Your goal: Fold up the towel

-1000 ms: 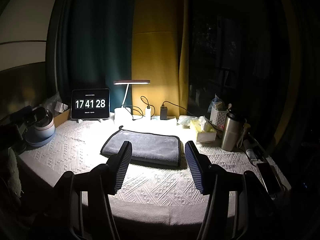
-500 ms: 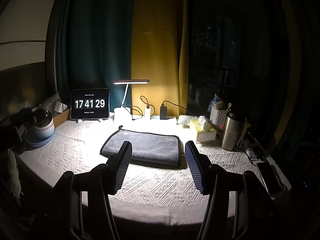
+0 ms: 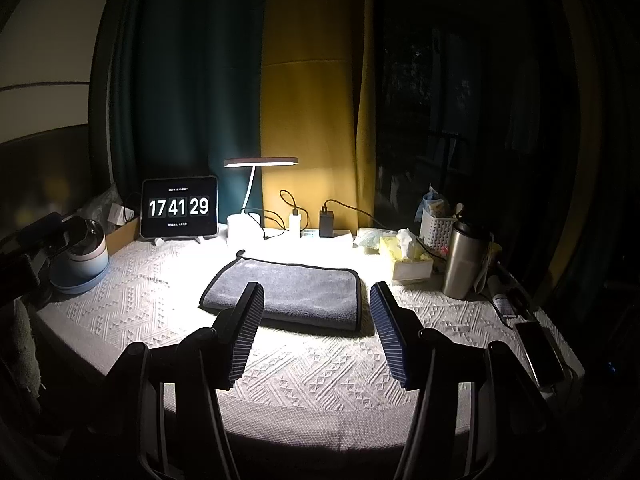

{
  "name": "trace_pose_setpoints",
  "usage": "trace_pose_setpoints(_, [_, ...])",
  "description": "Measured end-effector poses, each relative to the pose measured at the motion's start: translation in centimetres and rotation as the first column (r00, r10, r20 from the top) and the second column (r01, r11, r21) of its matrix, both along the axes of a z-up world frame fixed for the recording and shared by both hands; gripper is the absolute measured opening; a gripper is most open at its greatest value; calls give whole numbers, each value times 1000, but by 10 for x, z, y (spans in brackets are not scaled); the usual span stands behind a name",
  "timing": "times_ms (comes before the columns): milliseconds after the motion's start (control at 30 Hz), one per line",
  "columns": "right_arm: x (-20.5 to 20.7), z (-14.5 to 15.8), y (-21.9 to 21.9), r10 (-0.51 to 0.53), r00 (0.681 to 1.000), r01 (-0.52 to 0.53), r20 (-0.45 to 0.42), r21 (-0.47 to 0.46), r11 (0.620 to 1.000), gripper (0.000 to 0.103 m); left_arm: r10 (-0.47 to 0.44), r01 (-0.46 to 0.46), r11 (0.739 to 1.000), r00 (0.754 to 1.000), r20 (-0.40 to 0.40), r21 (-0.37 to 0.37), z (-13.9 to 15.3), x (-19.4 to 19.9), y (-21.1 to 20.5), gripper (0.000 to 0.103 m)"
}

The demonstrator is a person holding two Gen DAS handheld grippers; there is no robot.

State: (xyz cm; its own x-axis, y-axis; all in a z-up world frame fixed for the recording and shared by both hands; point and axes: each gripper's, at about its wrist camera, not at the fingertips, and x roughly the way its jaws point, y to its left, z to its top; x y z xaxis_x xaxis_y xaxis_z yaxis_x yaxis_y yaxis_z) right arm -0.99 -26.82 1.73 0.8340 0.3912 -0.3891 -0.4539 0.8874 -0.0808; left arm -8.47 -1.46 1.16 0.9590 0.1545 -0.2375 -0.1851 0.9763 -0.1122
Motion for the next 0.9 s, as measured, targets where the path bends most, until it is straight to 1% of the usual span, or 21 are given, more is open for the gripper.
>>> trace_pose_setpoints(900, [0, -2, 1, -2, 1000, 2, -3, 0, 1000, 58, -5, 5, 1000, 1000, 2, -3, 0, 0, 0, 91])
